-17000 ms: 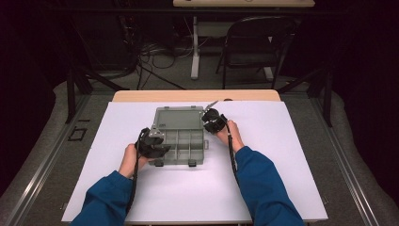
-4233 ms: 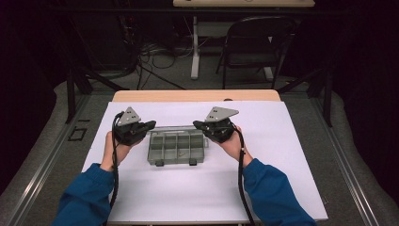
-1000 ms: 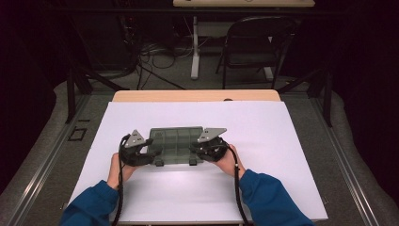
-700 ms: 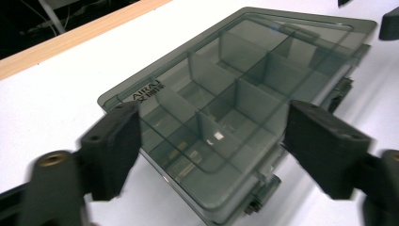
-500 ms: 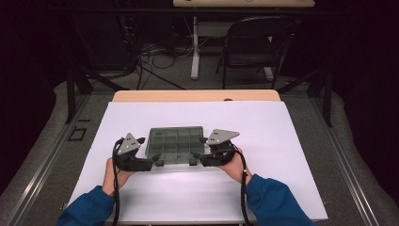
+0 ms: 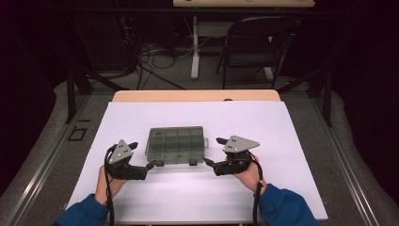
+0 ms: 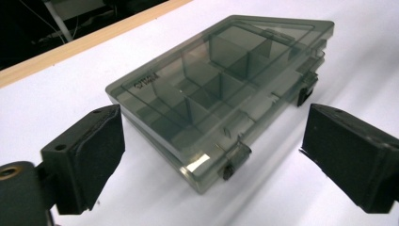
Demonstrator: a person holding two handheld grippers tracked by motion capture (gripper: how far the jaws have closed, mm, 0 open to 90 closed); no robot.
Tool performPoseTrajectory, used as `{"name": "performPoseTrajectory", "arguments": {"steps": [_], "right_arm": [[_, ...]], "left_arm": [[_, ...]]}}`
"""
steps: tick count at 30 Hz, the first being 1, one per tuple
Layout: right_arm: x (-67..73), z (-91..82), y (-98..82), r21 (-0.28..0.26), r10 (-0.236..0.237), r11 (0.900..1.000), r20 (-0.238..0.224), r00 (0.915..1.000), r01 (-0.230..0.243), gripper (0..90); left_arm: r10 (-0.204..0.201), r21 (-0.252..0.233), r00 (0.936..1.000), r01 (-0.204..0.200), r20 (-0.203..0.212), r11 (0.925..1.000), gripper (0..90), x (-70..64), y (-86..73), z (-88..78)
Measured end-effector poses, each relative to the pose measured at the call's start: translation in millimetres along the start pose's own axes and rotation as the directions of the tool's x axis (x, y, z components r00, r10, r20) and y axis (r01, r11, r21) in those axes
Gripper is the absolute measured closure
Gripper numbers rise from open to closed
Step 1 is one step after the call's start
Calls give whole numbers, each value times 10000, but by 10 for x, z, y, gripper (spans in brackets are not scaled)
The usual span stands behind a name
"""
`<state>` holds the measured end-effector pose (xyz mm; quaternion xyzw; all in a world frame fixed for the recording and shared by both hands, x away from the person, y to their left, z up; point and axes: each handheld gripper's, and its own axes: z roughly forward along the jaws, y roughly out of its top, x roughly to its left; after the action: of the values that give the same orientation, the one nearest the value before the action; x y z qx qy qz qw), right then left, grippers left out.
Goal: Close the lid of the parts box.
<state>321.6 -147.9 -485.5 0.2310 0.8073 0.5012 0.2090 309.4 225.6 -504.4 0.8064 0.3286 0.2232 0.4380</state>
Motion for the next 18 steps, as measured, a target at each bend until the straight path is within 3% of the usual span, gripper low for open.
{"name": "performPoseTrajectory", "arguments": {"steps": [6,18], "right_arm": [[-3,-226,-85,-231,51,9997,360,9993,-43,152],[-50,-587,-318,-419,317,9987,1003,9945,-276,100]], "left_arm": [[38,237,10000,-37,-54,9997,5,-43,-80,-101],[-144,-16,9996,143,-246,9999,1,-64,-228,-292]]}}
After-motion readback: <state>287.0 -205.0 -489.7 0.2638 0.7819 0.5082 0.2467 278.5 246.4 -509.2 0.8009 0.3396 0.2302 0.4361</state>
